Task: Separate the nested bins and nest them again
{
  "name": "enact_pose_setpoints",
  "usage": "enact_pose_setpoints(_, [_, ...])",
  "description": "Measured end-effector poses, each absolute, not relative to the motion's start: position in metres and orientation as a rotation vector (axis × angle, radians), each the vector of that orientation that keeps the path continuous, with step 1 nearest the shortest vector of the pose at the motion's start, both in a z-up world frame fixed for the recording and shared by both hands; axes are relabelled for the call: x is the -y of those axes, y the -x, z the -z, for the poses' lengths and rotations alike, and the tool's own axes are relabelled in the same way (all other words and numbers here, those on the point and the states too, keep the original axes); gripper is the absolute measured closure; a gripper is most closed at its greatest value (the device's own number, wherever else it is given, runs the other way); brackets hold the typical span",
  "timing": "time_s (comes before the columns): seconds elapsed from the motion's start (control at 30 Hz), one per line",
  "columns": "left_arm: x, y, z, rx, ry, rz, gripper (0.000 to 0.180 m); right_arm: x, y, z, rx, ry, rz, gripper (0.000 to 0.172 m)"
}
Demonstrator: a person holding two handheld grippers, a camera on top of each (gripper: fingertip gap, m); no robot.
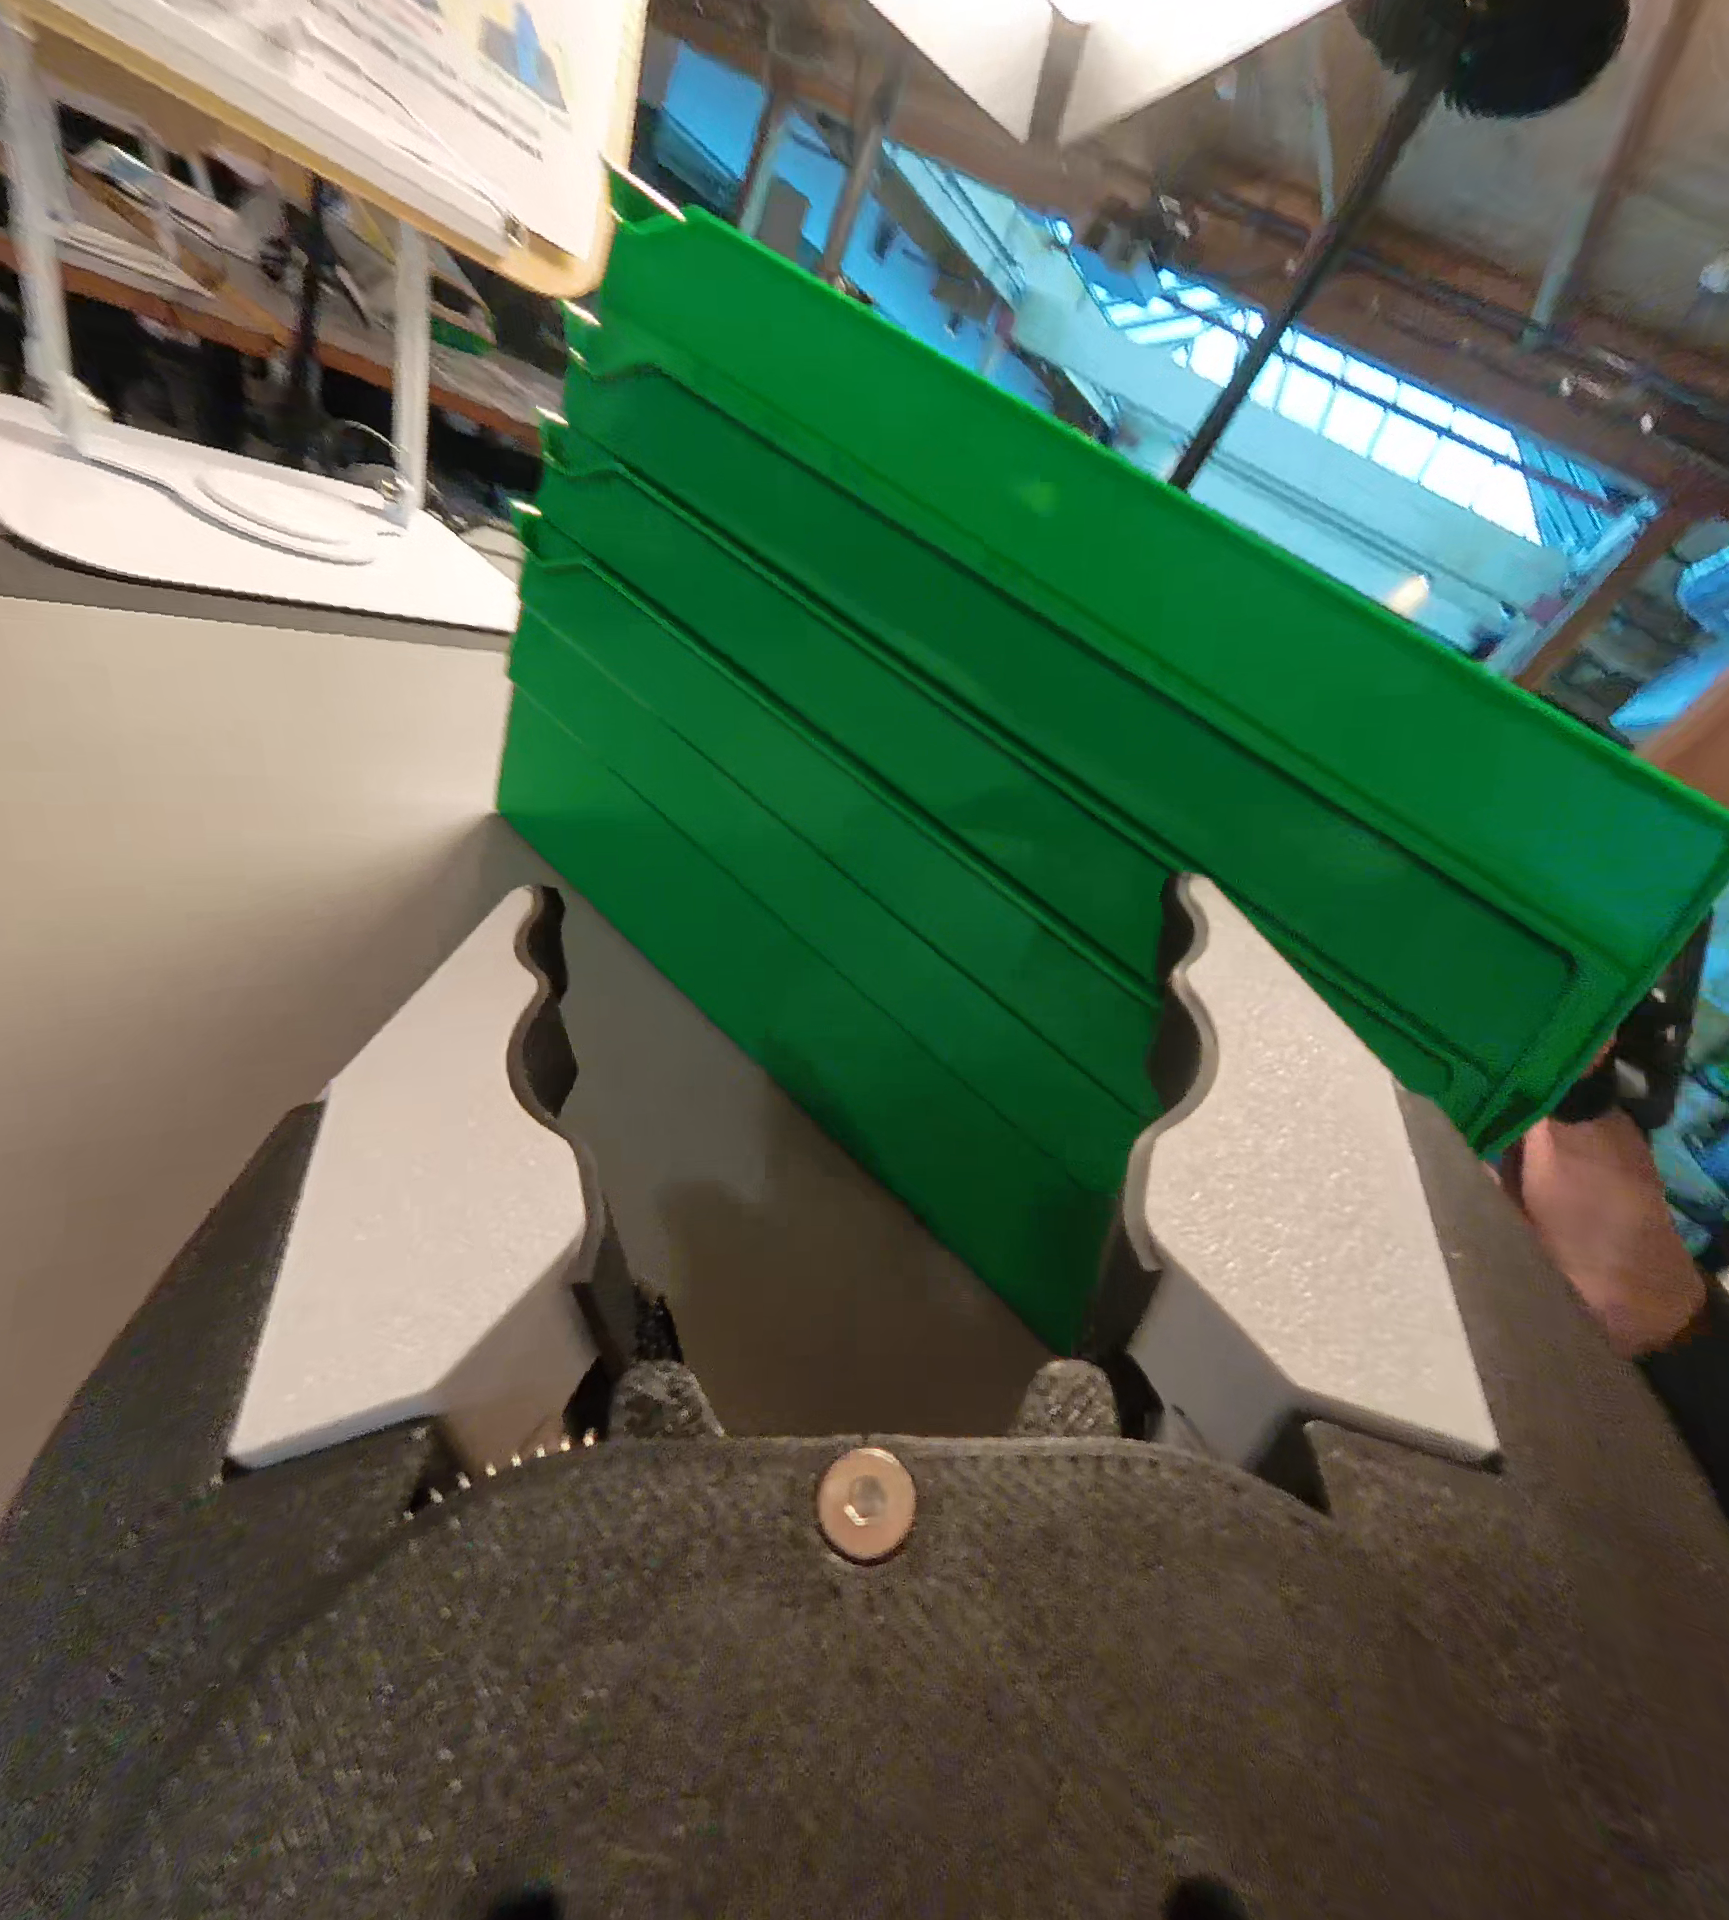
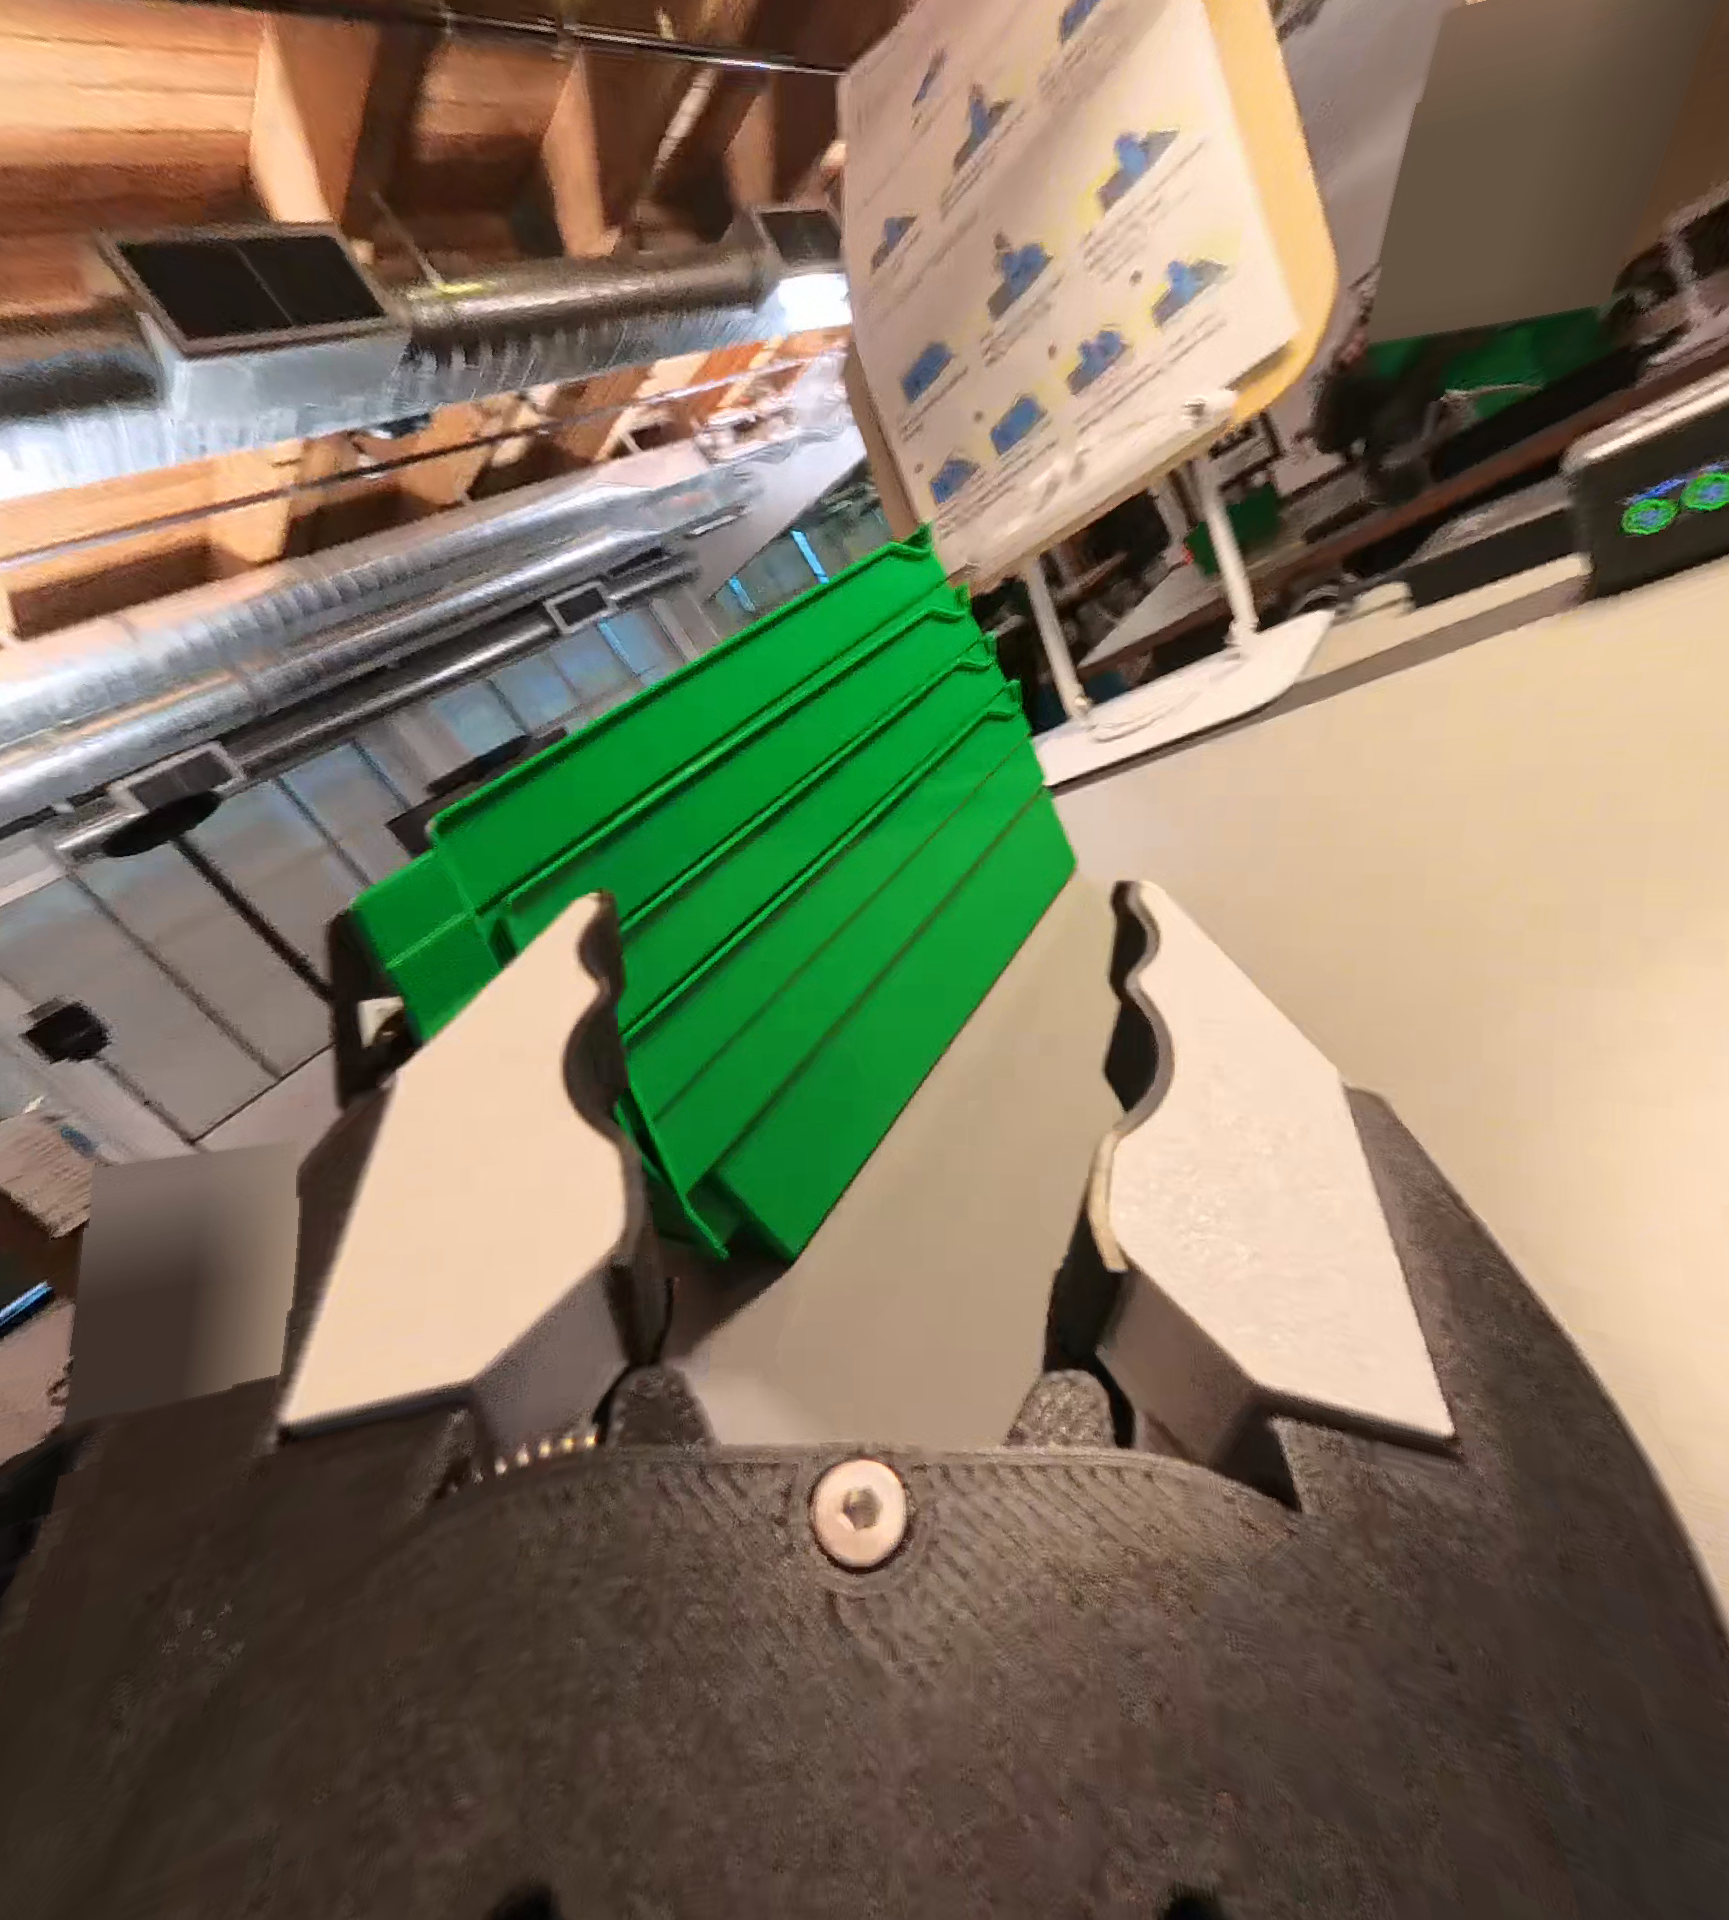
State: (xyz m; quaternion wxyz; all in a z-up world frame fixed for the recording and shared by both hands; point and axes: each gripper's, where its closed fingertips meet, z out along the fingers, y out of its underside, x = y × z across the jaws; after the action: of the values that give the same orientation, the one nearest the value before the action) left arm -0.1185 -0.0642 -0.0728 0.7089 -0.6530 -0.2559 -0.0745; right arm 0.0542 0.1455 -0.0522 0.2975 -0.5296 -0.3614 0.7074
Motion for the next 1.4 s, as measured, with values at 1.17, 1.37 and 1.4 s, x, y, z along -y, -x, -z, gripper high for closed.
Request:
enact_pose_setpoints(1.17, [0.106,0.094,0.045,0.703,1.197,0.103,0.086,-0.059,-0.077,0.017,0.864,1.068,-2.182,0.169])
enact_pose_setpoints(1.37, [0.088,0.106,0.023,0.824,1.474,0.004,0.085,-0.062,-0.08,0.015,0.837,1.055,-2.275,0.168])
enact_pose_setpoints(1.4, [0.081,0.106,0.02,0.83,1.557,-0.007,0.085,-0.06,-0.08,0.015,0.847,1.051,-2.269,0.168])
